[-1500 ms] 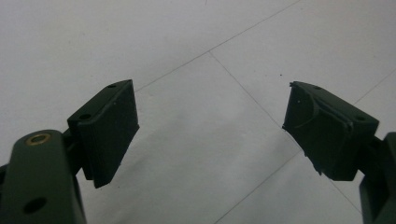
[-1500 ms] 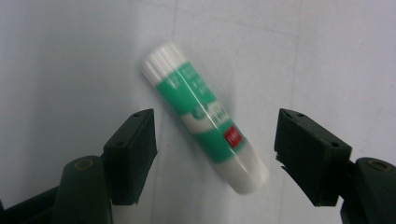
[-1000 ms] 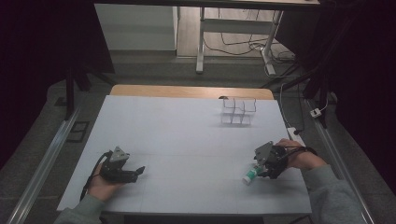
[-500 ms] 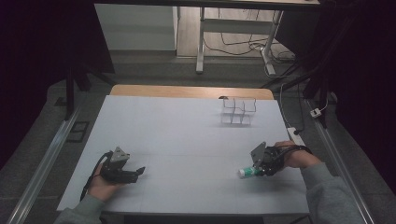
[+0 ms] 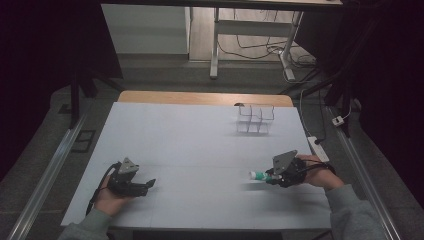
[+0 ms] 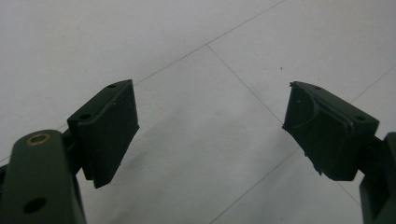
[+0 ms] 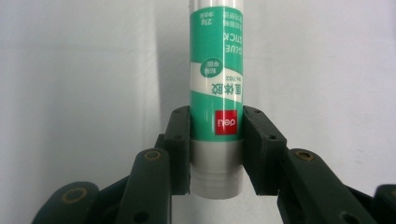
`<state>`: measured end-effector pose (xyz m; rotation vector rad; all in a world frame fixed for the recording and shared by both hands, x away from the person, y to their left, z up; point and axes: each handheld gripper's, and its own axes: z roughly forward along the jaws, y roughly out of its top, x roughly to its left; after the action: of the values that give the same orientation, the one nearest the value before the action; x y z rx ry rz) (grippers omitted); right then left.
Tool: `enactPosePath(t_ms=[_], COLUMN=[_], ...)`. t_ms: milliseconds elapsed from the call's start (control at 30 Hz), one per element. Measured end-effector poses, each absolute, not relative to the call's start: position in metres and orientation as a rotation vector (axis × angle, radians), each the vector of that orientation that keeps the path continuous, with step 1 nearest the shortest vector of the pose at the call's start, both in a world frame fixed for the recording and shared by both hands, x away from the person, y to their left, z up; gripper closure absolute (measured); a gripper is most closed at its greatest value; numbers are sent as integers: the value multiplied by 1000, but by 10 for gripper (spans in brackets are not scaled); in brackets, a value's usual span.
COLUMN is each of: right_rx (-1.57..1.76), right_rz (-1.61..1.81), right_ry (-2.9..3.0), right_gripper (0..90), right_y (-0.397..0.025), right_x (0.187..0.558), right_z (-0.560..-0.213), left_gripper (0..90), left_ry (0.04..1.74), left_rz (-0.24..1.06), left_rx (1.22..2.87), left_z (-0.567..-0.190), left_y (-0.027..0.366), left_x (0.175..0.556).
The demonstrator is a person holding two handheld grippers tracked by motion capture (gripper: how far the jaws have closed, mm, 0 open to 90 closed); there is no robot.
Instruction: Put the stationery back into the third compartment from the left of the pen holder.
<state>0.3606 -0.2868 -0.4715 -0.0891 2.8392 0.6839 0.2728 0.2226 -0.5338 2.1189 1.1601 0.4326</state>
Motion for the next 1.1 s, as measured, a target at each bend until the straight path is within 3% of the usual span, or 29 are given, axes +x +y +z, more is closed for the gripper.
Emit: enactPosePath(t_ms=[733,1100], right_rx=[928,956], right_rz=[1371,1486], right_ry=[2730,2716], right_gripper=[645,645], right_y=[-265,-240], right_x=[351,343], right_z=[-454,-456], left_gripper=[180,189], left_ry=[1138,1013], left_rz=[471,624], left_rx=[2109,2163], left_z=[-532,-524], left_y=[220,205], left_x=[272,268])
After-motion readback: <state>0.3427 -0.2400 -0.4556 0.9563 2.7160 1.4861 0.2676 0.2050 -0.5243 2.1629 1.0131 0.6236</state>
